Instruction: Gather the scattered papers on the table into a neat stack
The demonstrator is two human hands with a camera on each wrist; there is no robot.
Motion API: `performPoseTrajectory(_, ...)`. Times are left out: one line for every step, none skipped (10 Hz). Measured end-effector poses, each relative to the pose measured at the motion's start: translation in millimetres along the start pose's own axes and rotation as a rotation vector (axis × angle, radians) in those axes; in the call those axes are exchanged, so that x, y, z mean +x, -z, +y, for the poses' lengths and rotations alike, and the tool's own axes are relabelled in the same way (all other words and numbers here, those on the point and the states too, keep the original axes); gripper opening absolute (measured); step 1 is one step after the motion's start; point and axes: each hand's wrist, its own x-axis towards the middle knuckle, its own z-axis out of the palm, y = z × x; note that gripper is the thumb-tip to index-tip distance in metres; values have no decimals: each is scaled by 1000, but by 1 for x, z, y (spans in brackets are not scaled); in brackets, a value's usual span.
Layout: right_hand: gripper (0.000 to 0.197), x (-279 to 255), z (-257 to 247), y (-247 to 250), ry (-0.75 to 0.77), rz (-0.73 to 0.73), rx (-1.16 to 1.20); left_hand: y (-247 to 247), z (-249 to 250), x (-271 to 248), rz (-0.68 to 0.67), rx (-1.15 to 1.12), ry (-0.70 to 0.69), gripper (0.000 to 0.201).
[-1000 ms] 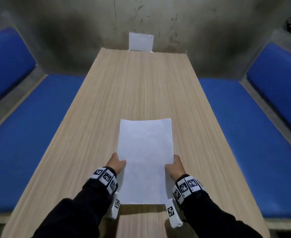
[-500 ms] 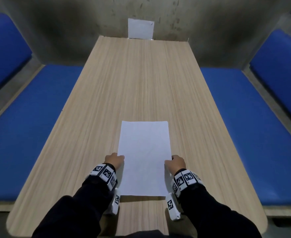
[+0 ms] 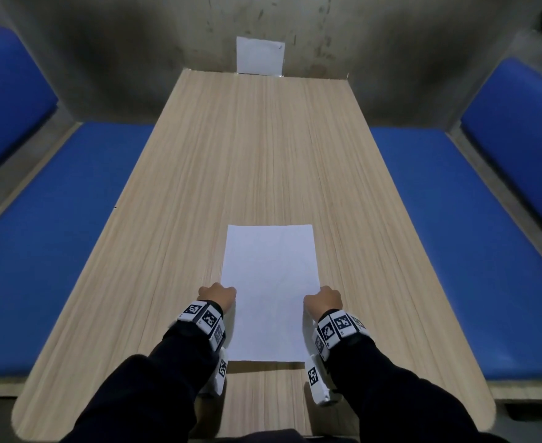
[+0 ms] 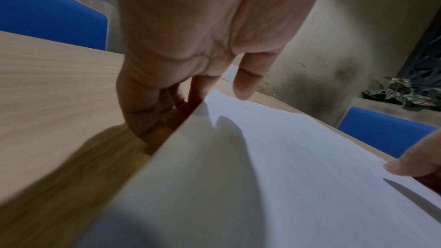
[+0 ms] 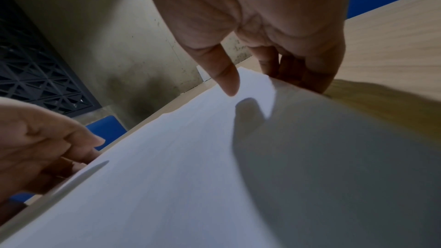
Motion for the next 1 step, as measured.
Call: performPoseTrajectory(53, -7, 4, 7, 29, 7, 58, 6, -6, -5, 23, -79, -17, 58)
